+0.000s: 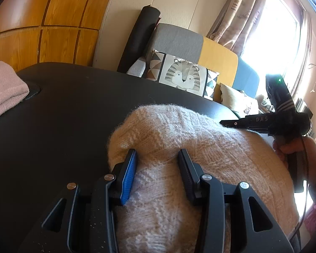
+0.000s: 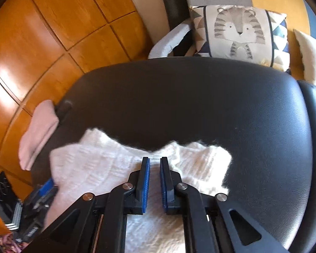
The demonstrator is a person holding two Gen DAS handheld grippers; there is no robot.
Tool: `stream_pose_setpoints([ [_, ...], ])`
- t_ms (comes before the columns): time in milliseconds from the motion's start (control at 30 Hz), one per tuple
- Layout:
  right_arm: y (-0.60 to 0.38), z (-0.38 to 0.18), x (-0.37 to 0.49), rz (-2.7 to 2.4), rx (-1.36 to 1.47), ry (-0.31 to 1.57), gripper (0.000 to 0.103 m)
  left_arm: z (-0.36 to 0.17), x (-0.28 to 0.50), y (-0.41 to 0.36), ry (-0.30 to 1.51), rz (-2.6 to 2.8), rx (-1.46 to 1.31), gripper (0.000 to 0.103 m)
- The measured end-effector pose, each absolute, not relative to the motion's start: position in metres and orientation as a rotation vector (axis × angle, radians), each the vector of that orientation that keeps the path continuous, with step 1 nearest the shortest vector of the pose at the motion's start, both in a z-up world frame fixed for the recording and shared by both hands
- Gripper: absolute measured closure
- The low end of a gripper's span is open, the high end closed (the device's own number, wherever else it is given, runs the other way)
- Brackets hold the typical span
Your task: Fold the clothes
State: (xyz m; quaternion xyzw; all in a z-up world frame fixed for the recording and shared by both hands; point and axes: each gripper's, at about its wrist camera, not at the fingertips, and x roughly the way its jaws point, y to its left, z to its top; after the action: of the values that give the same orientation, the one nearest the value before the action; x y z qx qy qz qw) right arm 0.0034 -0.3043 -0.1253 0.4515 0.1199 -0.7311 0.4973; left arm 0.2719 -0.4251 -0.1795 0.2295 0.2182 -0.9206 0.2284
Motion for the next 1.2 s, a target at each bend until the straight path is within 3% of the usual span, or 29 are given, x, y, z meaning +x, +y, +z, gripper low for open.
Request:
stream_pose_setpoints([
  [233, -0.301, -0.14, 0.004, -1.81, 1.081, 0.332, 0.096, -0.178, 0.272, -0.426, 0.607, -2.541, 0.636, 0.059],
  [567, -0.258, -0.096, -0.013, -1.853, 1.049, 0.021, 0.091, -0.178, 0.273, -0.426, 0.616, -2.549, 0.641, 0.059],
  [833, -0.284, -0.109, 0.009, -1.736, 1.124, 0.317, 0.094, -0.177, 0.273, -0.427, 0.624, -2.554, 0.642, 0.058],
  [900, -0.285, -0.106, 0.009, -1.761, 1.108, 0.297, 0.089, -0.177, 0.273, -0.427, 0.627, -2.556, 0.641, 0.058],
  [933, -0.285, -0.104, 0.009, -1.771, 1.1, 0.284, 0.077, -0.177, 0.273, -0.427, 0.628, -2.556, 0.641, 0.058],
  [967, -0.285, -0.103, 0.01, -1.777, 1.097, 0.279, 0.075, -0.178, 0.273, -0.427, 0.629, -2.557, 0.641, 0.058],
  [1067, -0.293, -0.104, 0.013, -1.755, 1.121, 0.345, 0.076, -0.178, 0.273, -0.428, 0.632, -2.558, 0.64, 0.058],
  [1200, -0.305, -0.113, 0.015, -1.764, 1.112, 0.453, 0.085, -0.177, 0.273, -0.428, 0.634, -2.559, 0.64, 0.058],
])
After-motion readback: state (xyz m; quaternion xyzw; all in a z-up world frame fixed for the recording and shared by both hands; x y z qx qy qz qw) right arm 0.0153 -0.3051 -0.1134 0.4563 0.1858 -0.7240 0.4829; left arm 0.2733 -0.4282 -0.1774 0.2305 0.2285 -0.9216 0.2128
